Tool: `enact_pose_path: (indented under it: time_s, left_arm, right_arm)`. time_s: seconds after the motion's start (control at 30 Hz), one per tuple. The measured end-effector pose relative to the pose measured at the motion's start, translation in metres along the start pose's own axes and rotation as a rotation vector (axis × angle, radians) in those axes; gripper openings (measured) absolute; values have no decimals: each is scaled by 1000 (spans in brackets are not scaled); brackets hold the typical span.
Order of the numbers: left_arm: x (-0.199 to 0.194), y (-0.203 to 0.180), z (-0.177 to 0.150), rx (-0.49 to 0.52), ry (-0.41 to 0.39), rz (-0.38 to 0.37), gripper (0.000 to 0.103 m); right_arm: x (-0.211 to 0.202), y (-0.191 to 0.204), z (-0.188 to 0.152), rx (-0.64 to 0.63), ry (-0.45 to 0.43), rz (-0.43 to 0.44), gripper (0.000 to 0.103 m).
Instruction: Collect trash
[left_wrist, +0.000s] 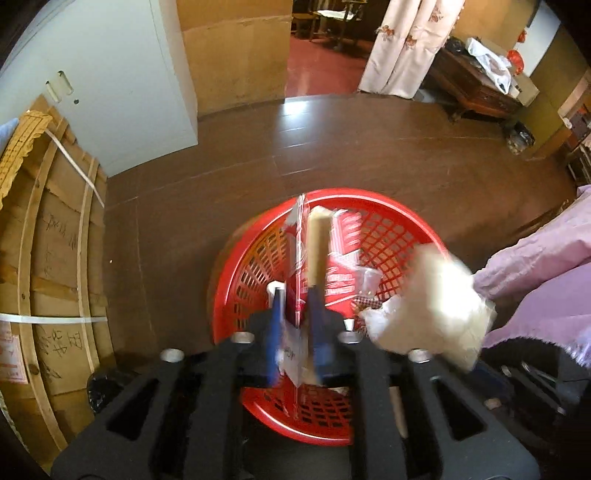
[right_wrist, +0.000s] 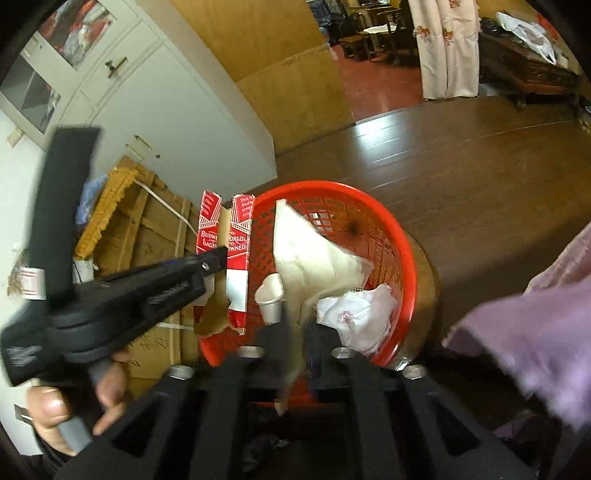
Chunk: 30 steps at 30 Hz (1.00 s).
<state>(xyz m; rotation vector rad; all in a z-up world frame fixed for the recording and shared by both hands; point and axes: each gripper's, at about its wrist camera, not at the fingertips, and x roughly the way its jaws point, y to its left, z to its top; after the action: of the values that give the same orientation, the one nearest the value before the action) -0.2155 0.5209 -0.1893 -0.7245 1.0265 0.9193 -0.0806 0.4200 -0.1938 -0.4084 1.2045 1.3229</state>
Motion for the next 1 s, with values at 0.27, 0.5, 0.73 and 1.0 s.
enact_pose_path:
  time_s: [0.27,0.5,0.73,1.0]
  left_arm:
    - [-38,-6,-10,45,-124,55,75]
    - [-71,-3,-38,32,-134,87,81]
    - [-92,-5,-73,62,-137,134,88]
    - [-108,-7,-91,66,-135,117,88]
  right_arm:
    - [-28,9,-13,-55,-31,-95,61]
    - [-48,24,-43,-109,-13,-143,74]
    - [-70,30,-62,-126,-43,-168,84]
    - [-92,32,-76,-112,-67,-189,92]
